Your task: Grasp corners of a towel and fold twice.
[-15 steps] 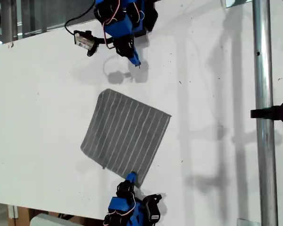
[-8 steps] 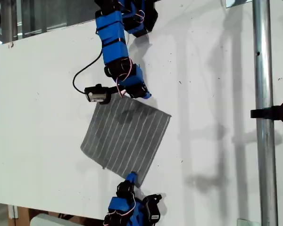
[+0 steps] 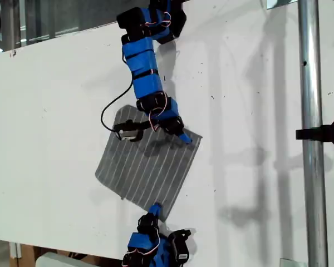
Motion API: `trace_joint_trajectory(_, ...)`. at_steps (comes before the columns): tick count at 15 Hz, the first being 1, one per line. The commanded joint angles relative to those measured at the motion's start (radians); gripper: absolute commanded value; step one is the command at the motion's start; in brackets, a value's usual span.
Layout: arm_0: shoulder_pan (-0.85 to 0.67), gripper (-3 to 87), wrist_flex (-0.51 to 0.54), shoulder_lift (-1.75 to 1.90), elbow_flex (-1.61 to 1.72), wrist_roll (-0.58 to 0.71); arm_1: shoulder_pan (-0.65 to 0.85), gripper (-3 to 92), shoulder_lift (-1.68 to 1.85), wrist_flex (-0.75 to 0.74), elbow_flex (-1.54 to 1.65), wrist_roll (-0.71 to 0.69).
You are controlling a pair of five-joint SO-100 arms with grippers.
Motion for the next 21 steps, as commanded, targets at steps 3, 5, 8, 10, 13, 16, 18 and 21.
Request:
trace_joint_trajectory(3, 0.005, -2.4, -0.011, 0.005, 0.005, -0.009, -0.006, 28.5, -0.167, -0.040, -0.167, -0.002)
trace_joint_trajectory(5, 0.006, -2.4, -0.011, 0.005, 0.005, -0.012, 0.003, 27.9, -0.229, -0.055, -0.213, -0.008)
trace_joint_trajectory(8, 0.011, -2.4, -0.011, 0.005, 0.005, -0.012, 0.017, 27.9, -0.290, -0.072, -0.255, -0.009)
trace_joint_trajectory(10, 0.014, -2.4, -0.011, 0.005, 0.005, -0.012, 0.028, 27.5, -0.321, -0.080, -0.272, -0.009)
trace_joint_trajectory(13, 0.014, -2.4, -0.011, 0.005, 0.005, -0.011, 0.044, 23.5, -0.365, -0.083, -0.272, -0.006)
trace_joint_trajectory(16, 0.015, -2.4, -0.011, 0.005, 0.005, -0.011, 0.040, 13.0, -0.385, -0.034, -0.270, 0.011)
trace_joint_trajectory(18, 0.014, -2.4, -0.011, 0.005, 0.005, -0.011, 0.035, -0.2, -0.385, 0.044, -0.268, 0.043)
trace_joint_trajectory(21, 0.009, -2.4, -0.011, 0.005, 0.005, -0.012, 0.025, -0.2, -0.353, 0.147, -0.267, 0.044)
